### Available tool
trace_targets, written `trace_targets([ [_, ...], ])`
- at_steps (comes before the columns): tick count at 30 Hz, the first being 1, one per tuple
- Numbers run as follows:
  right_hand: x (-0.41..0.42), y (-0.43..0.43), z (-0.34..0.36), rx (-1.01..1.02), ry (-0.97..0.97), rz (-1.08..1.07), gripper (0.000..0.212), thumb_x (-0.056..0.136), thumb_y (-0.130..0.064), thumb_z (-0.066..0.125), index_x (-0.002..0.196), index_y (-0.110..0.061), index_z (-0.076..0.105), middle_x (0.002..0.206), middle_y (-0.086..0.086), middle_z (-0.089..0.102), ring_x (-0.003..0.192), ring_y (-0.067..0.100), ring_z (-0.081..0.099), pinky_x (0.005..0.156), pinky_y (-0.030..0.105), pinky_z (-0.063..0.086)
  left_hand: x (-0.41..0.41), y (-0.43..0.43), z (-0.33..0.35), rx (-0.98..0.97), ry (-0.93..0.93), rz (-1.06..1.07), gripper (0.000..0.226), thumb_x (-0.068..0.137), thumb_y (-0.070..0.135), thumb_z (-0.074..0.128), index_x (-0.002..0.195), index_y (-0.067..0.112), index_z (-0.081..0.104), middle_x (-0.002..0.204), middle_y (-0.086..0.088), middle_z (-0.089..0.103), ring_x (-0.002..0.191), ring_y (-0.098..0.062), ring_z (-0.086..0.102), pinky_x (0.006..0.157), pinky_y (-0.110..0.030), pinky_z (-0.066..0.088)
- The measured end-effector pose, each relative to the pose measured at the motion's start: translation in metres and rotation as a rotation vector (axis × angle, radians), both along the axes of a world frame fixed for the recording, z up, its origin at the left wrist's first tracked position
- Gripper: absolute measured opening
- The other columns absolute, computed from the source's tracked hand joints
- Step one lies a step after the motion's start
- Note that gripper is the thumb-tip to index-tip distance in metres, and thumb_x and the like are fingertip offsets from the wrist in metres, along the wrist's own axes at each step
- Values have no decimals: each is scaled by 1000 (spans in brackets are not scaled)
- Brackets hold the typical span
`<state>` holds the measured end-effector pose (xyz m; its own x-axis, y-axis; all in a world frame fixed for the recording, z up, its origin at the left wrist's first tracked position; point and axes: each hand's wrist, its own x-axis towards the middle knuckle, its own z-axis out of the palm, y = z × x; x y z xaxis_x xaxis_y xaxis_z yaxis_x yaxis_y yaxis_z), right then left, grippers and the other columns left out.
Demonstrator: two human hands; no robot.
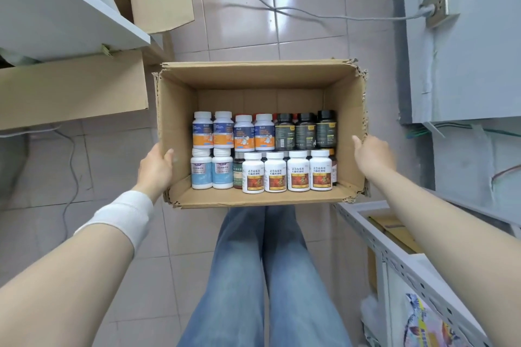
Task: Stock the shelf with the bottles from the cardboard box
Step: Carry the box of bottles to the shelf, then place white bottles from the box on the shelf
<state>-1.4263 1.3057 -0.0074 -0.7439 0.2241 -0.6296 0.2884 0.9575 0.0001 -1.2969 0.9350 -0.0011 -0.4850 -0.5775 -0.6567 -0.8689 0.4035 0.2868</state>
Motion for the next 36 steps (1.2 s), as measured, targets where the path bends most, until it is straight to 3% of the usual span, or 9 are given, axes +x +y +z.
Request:
trace_targets([
  [3,3,-3,7,-65,-23,-76,51,98,-41,31,113,3,53,112,22,60,95,34,53,72,35,39,-4,7,4,47,-36,72,37,97,21,41,132,8,42,128,-16,56,118,-35,50,98,-39,38],
  [5,8,-7,18,-107,-4,-164,59,95,-46,38,132,1,40,131,21,50,118,36,48,90,41,41,-7,16,13,53,-7,134,46,96,23,45,138,8,34,136,-15,50,124,-34,46,102,-39,36],
  [8,35,-16,47,-124,289,-67,69,89,-41,53,141,-1,29,141,19,38,129,33,35,106,42,30,-7,42,40,-128,201,99,52,93,22,52,141,10,33,142,-10,43,131,-27,40,109,-39,33],
  [10,57,-24,61,-198,385,114,63,87,-32,60,136,-2,36,135,18,41,124,29,39,103,37,34,-9,64,53,-226,323,-70,48,91,19,56,136,11,41,138,-9,47,127,-25,44,107,-36,33],
  [12,71,-32,64,-254,256,206,59,87,-31,60,136,-7,38,132,13,42,121,25,42,98,32,39,-14,86,53,-59,287,-191,46,90,21,59,133,13,46,134,-7,51,123,-23,48,103,-34,36],
  [15,72,-40,46,-257,-5,94,57,88,-35,58,135,-9,39,130,10,44,119,25,44,94,33,41,-24,108,31,260,86,-159,51,88,29,61,134,12,43,136,-5,51,123,-21,49,100,-32,38],
  [18,65,-47,19,-208,-101,16,58,86,-35,61,131,-7,39,128,12,41,114,30,49,86,37,42,-32,115,-2,320,-18,-100,58,88,34,61,137,12,38,137,-8,48,122,-23,49,100,-34,39],
  [29,64,-43,-9,-173,-148,-209,58,79,-25,72,124,-3,42,126,16,49,114,34,52,86,38,44,-31,119,-34,317,-48,-52,60,83,38,67,132,10,47,130,-6,55,116,-22,54,93,-31,43],
  [36,61,-41,24,-246,-18,-248,60,73,-24,77,123,-6,48,127,12,50,115,29,52,91,37,44,-37,105,3,411,112,-113,41,81,31,69,118,17,56,118,-2,60,103,-17,56,88,-33,50],
])
